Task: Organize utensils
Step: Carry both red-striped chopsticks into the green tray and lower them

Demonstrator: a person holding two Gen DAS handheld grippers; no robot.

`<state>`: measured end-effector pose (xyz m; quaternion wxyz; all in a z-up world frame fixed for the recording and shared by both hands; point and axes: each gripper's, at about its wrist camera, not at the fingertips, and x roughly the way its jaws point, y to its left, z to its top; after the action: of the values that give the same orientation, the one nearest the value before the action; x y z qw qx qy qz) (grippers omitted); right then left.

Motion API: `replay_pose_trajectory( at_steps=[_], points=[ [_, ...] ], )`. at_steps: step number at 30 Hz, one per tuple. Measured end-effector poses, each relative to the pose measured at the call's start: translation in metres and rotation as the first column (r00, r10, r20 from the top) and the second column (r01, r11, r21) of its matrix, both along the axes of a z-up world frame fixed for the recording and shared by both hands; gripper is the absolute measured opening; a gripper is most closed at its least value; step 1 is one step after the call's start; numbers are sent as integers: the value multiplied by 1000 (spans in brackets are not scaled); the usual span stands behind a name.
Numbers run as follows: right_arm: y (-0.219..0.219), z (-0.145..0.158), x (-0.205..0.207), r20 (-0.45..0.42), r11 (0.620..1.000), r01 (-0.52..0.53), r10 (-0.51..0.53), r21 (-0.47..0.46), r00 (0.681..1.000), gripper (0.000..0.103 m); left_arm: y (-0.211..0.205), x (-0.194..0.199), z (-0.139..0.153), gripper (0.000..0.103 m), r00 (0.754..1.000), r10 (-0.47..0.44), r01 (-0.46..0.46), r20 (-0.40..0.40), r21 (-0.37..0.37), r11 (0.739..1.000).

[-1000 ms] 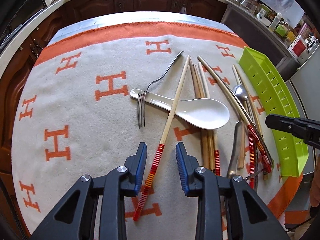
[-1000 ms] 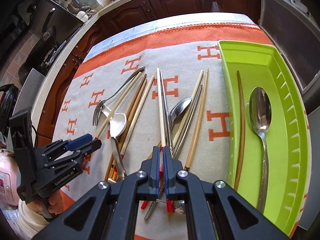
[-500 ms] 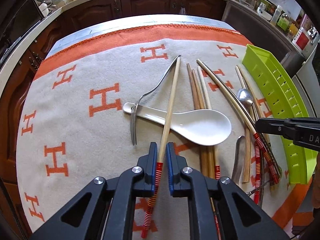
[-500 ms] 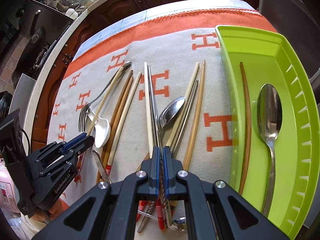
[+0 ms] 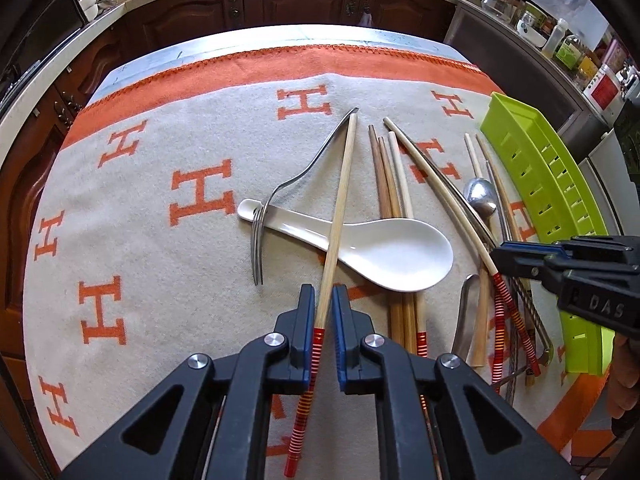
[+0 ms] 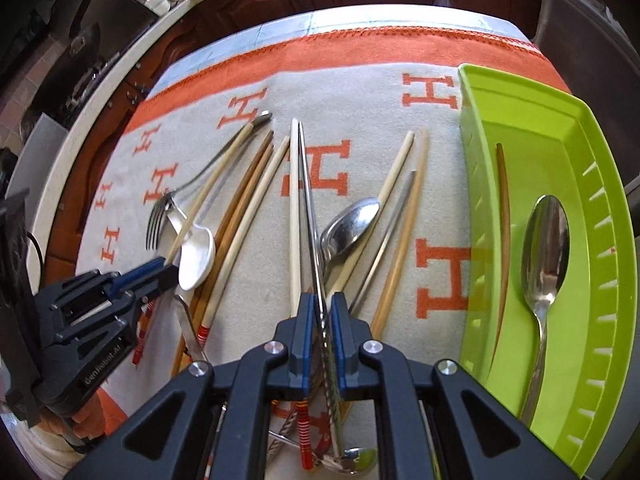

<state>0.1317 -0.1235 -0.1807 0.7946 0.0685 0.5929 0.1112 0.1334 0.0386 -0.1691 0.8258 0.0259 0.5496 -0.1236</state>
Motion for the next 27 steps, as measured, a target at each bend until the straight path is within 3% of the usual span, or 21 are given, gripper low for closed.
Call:
replay_pose_trajectory(
  at_steps=[4,8,16,27],
  points=[
    [4,-1,-3,9,1000,-14,14,-24,1000,11,2,-5,1,4,1000,21,-21,-13,-26,999],
    [2,6,-9,24,1000,-12,12,21,1000,6,1,-13,7,3,999,35,-36,-13,-37,999],
    [-11,32,-30,95,997,11,-18,72,995,6,-7,-34,45,3,999,34,-30,37,-93,995],
    [-50,79,-75,234,986,72,-107,153,966,6,-68,-54,109,3,992,-75,92,106,-170,981]
  ],
)
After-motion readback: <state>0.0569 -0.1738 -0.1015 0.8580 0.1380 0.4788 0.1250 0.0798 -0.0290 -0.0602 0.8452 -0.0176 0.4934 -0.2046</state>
